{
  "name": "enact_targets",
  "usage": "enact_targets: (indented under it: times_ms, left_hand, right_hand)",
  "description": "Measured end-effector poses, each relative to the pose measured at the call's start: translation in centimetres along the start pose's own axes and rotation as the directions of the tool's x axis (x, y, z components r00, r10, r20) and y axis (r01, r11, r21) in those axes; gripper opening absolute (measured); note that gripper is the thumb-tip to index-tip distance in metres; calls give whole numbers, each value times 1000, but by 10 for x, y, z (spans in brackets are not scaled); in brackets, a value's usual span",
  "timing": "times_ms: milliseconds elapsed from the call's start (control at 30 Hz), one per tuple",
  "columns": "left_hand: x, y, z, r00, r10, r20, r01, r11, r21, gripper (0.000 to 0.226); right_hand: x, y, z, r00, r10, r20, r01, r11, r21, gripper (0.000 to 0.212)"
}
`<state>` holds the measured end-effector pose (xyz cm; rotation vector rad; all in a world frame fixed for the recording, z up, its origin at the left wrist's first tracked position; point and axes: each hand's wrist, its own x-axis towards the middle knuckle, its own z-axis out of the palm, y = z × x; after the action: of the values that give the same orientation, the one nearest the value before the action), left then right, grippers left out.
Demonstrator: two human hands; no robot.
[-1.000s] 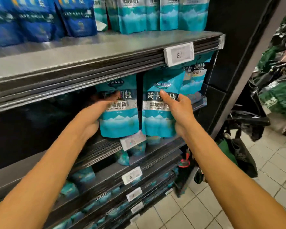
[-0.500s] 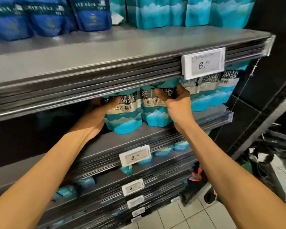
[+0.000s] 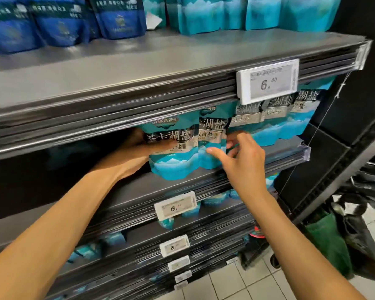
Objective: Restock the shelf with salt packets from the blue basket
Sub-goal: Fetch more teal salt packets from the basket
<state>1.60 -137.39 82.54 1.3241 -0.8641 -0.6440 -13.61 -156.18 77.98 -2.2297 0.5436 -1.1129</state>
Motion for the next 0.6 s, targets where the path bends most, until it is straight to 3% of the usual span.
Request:
enact_targets:
  times_ms: [167, 433, 600]
  left_hand:
    - [10, -9, 18, 990, 58, -128, -58, 998, 3, 34]
    - [22, -12, 32, 968, 118, -222, -88, 987, 138, 31]
    - [20, -16, 23, 981, 42, -189, -19, 992, 121, 56]
  right_hand:
    - [3, 5, -3, 1000, 21, -7, -21, 999, 41, 36]
    - [11, 11, -6, 998, 56, -36, -54, 997, 60, 35]
    - [14, 13, -6, 999, 44, -21, -43, 996, 80, 34]
